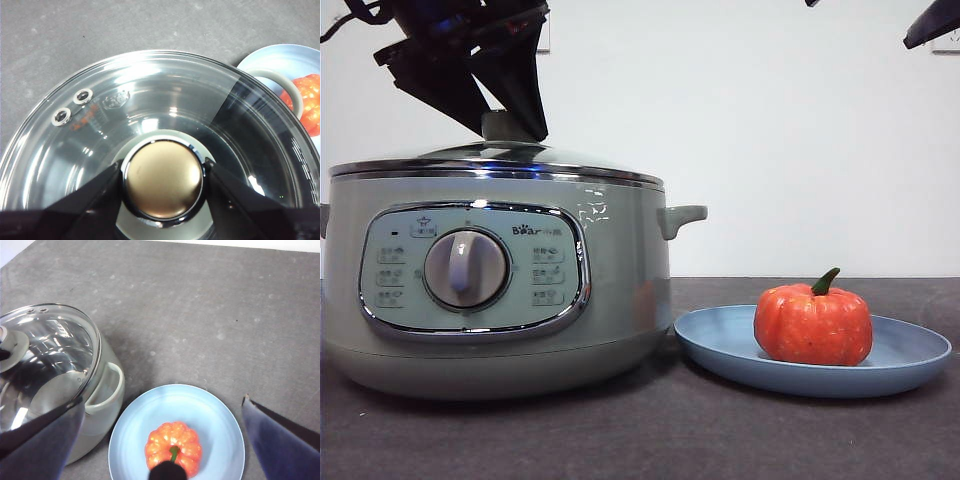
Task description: Take the pumpkin out from the steamer,put the pumpkin in the blue plate,close the lid
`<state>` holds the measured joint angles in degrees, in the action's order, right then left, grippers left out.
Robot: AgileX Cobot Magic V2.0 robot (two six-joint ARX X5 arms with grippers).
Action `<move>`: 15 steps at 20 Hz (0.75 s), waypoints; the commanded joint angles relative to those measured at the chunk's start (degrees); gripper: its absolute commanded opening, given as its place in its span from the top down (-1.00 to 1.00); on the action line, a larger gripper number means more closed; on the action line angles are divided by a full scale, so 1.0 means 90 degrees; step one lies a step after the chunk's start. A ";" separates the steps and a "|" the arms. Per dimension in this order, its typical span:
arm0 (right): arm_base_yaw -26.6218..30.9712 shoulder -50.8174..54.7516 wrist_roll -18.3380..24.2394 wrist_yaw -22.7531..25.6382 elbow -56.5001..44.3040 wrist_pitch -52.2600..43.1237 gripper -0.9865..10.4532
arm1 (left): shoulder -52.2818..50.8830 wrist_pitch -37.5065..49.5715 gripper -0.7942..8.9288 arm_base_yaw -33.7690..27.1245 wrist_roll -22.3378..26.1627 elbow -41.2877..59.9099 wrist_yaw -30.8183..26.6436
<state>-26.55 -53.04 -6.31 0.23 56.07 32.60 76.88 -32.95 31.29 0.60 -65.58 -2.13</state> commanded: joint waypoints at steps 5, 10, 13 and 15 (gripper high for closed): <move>-0.0005 0.0015 -0.0083 0.0015 -0.0061 -0.0022 -0.16 | -0.0010 -0.0100 -0.19 -0.0027 0.0061 -0.0015 -0.0226; -0.0005 0.0015 -0.0080 0.0015 -0.0061 -0.0024 -0.16 | -0.0202 0.0138 -0.25 -0.0024 -0.0070 -0.0015 -0.0231; -0.0005 0.0015 -0.0078 0.0017 -0.0061 -0.0024 -0.16 | -0.0748 0.0010 -0.24 -0.0002 -0.0070 -0.0017 -0.0209; -0.0005 0.0012 -0.0073 0.0017 -0.0061 -0.0024 -0.15 | -0.1192 -0.0204 -0.24 0.0032 -0.0070 -0.0017 -0.0204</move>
<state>-26.55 -53.04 -6.48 0.23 56.07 32.62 66.41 -34.79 31.31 0.27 -65.60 -3.92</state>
